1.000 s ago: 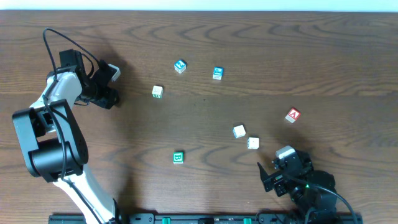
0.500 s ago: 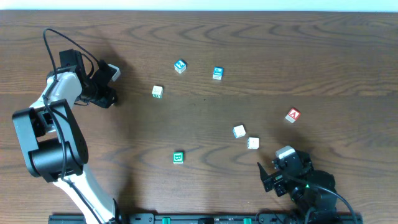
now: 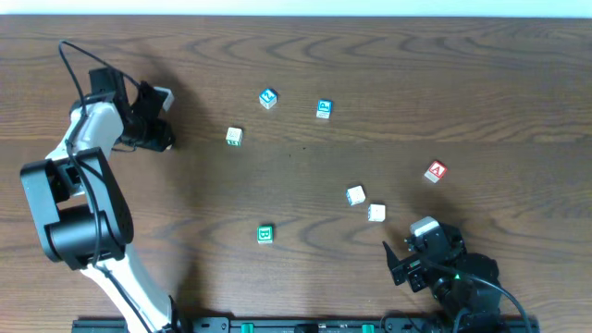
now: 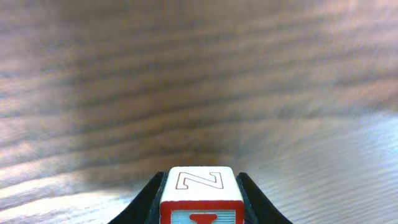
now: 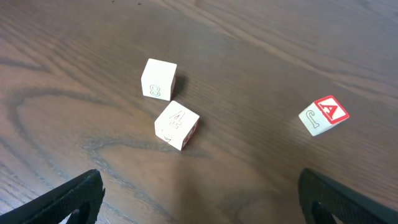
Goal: Spell out Ai2
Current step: 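Lower and close the left gripper on the red 'I' block, then carry the red 'I' block right toward the table center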
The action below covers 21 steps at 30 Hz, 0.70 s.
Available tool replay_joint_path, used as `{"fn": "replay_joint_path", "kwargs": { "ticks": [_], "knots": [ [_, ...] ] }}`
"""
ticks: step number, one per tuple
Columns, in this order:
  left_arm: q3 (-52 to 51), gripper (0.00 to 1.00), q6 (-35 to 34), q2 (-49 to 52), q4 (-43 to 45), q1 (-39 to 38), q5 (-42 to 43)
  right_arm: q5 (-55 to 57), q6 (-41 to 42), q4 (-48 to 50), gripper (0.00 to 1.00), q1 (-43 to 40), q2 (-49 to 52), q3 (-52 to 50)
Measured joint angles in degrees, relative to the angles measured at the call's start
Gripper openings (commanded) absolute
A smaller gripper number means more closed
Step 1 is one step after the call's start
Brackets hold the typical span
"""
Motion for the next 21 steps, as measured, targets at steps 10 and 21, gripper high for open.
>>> {"fn": "replay_joint_path", "kwargs": {
  "ticks": [10, 21],
  "knots": [
    [13.2, 0.06, -12.3, 0.0, -6.4, -14.8, -4.6, 0.0, 0.0, 0.0, 0.99, 0.0, 0.0, 0.0],
    [15.0, 0.06, -31.0, 0.1, 1.0, -38.2, -15.5, 0.0, 0.0, 0.0, 0.99, 0.0, 0.0, 0.0]
  ]
}}
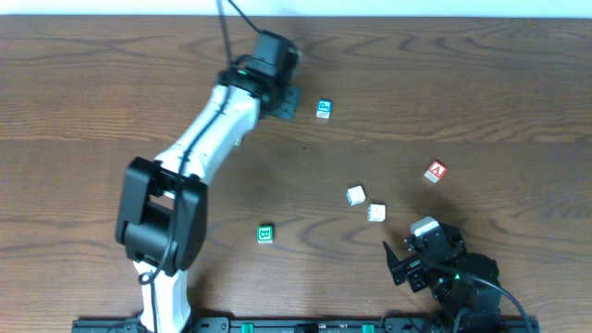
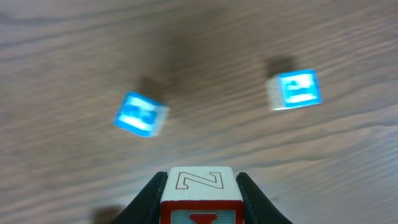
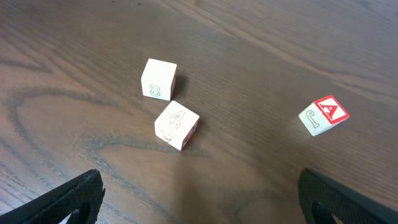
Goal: Spell out Ai2
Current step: 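Carry the red 'I' block right toward the table center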
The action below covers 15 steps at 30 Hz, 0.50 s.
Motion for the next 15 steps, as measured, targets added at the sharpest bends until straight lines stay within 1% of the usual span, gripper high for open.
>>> {"fn": "replay_joint_path", "kwargs": {
  "ticks": [3, 6, 11, 15],
  "knots": [
    [0.0, 0.06, -4.6, 1.1, -0.2, -3.3, -1.8, 0.0, 0.0, 0.0, 0.99, 0.0, 0.0, 0.0],
    [0.0, 0.06, -7.9, 3.2, -0.1, -4.7, -2.0, 0.0, 0.0, 0.0, 0.99, 0.0, 0.0, 0.0],
    [0.0, 0.06, -14.8, 6.4, 0.2, -5.2, -0.5, 0.0, 0.0, 0.0, 0.99, 0.0, 0.0, 0.0],
    [0.0, 0.06, -18.0, 7.7, 0.3, -5.2, 1.9, 0.0, 0.0, 0.0, 0.99, 0.0, 0.0, 0.0]
  ]
}}
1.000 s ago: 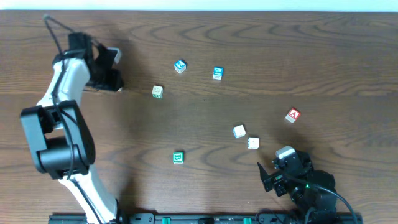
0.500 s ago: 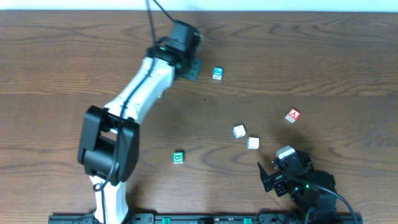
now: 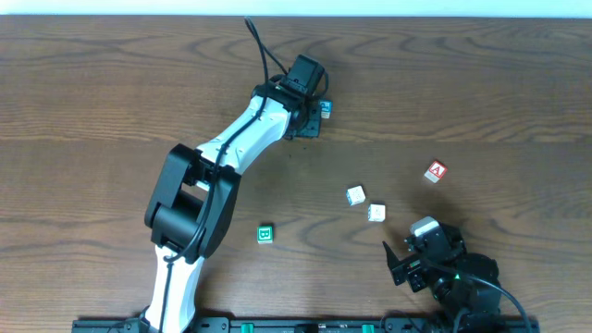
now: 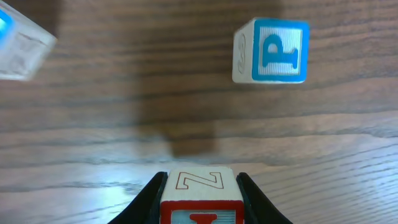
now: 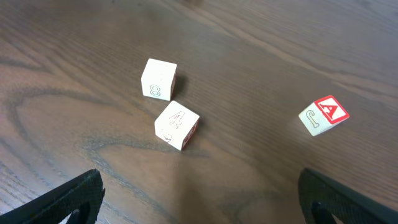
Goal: Spell out Ai2
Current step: 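Carry the red 'I' block right toward the table center, then lower the 'I' block onto the table and open the left gripper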
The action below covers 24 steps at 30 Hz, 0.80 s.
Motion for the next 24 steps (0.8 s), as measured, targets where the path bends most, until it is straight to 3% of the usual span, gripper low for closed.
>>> {"fn": "replay_joint_path", "kwargs": {
  "ticks": [13, 24],
  "knots": [
    [0.1, 0.06, -4.9, 1.2, -8.1, -4.4, -3.6, 0.0, 0.0, 0.0, 0.99, 0.0, 0.0, 0.0],
    [0.1, 0.06, -5.0, 1.2, -4.4, -4.0, -4.5, 0.0, 0.0, 0.0, 0.99, 0.0, 0.0, 0.0]
  ]
}}
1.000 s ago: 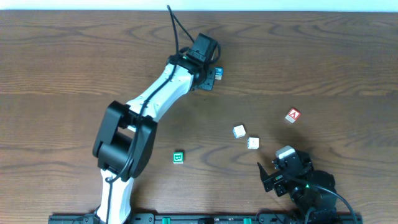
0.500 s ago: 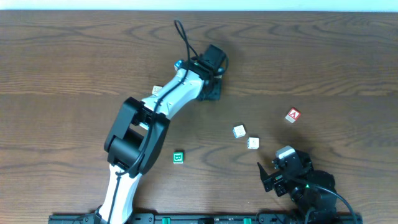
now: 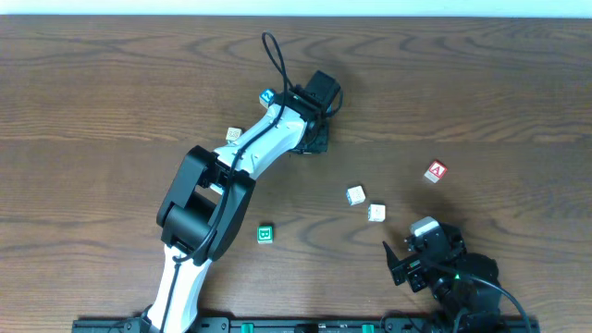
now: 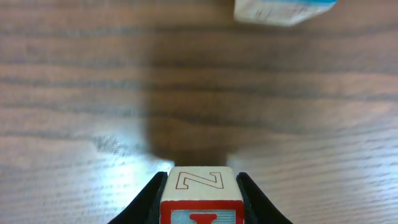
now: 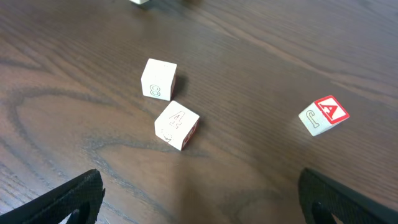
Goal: Spell out Ai2
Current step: 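Lower the 'I' block onto the table and open the left gripper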
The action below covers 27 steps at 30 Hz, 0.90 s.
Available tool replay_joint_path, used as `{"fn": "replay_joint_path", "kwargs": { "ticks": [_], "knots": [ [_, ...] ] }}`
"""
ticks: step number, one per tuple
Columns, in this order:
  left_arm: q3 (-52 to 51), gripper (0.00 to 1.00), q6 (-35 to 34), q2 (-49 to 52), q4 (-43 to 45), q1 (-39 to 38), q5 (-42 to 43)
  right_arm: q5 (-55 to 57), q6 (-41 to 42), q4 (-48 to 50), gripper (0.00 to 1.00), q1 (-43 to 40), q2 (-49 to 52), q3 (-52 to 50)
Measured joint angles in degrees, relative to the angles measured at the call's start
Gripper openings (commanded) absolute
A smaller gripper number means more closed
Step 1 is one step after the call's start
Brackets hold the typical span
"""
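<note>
My left gripper [image 3: 313, 135] [image 4: 201, 190] is shut on a white block with an outlined Z on top and a red-framed face [image 4: 201, 198], held just above the wood near the back middle. A blue-faced block [image 4: 283, 9] shows at the left wrist view's top edge; the arm hides it from overhead. The red A block [image 3: 436, 171] [image 5: 323, 114] lies at the right, tilted. White blocks marked 8 [image 5: 158, 79] [image 3: 355, 195] and 4 [image 5: 176, 125] [image 3: 376, 213] lie side by side. My right gripper [image 3: 407, 259] [image 5: 202, 208] stands open at the front right, with nothing between its fingers.
Another blue block [image 3: 267, 95] and a white-and-green block [image 3: 233, 135] lie left of the left arm. A green B block [image 3: 265, 234] sits toward the front. The left arm stretches diagonally from the front left.
My left gripper, still holding the Z block, has shifted slightly right. The blue P block went from the upper right of its wrist view to the top edge. The right arm is unchanged.
My left gripper held the Z block at the table's far left. Then it was over the two blue blocks at the back middle, then beside the blue P block, and now just past it. The right gripper stayed open at the front right throughout.
</note>
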Motion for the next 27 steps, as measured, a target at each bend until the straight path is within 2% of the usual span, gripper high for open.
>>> {"fn": "replay_joint_path", "kwargs": {
  "ticks": [20, 22, 25, 27],
  "knots": [
    [-0.7, 0.06, -3.1, 0.0, 0.7, 0.0, -1.0, 0.0, 0.0, 0.0, 0.99, 0.0, 0.0, 0.0],
    [-0.9, 0.16, -3.2, 0.0, 0.7, 0.0, -1.0, 0.0, 0.0, 0.0, 0.99, 0.0, 0.0, 0.0],
    [-1.0, 0.22, -3.2, 0.0, 0.8, 0.0, -1.0, 0.0, 0.0, 0.0, 0.99, 0.0, 0.0, 0.0],
    [-1.0, 0.3, -3.2, 0.0, 0.9, 0.0, -1.0, 0.0, 0.0, 0.0, 0.99, 0.0, 0.0, 0.0]
  ]
}}
